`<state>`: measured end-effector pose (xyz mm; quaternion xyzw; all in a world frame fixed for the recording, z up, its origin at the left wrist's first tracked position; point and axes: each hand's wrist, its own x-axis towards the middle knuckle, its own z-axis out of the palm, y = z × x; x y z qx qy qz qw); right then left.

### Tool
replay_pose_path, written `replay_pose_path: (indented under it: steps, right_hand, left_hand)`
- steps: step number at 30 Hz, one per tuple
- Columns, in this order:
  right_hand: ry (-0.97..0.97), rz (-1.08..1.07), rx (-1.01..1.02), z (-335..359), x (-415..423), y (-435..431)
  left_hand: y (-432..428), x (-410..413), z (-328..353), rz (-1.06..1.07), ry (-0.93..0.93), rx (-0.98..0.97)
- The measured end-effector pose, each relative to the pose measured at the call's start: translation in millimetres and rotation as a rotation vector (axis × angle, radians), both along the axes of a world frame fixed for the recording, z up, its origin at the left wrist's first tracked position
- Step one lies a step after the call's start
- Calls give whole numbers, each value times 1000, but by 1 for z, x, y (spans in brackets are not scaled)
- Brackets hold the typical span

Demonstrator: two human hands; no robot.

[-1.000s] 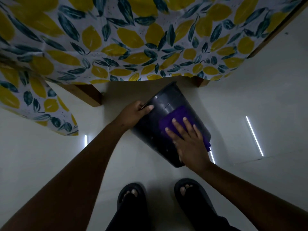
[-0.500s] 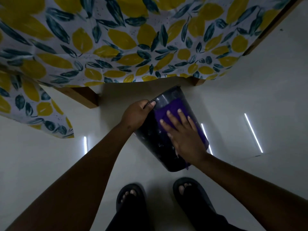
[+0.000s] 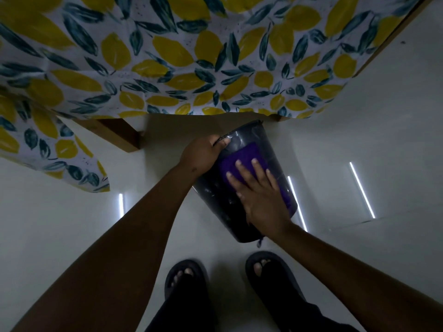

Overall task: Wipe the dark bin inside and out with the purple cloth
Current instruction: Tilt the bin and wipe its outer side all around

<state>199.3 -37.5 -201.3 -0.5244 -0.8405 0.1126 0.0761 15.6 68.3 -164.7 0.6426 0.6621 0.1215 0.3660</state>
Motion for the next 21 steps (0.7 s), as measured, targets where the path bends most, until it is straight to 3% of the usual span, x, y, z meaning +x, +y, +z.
replay_pose_path:
  steps: [3,7,10,15,21]
  right_hand:
    - [81,-183,-50,-6,9,-18]
    - [-177,111,-14,-21,16,-54]
    - [-157,204,45,-14,8,-34]
    - [154,-265,-153,-1,9,-3]
    - [275,-313,-170,-3,30,10]
  left_hand:
    - [1,0,0,22,18,14]
    - [1,2,-3,33,41,22]
    - [2,4,-1,23,50,16]
    - [6,7,7,-37,-4,3]
    - [-13,-20,1,-2,-55,-95]
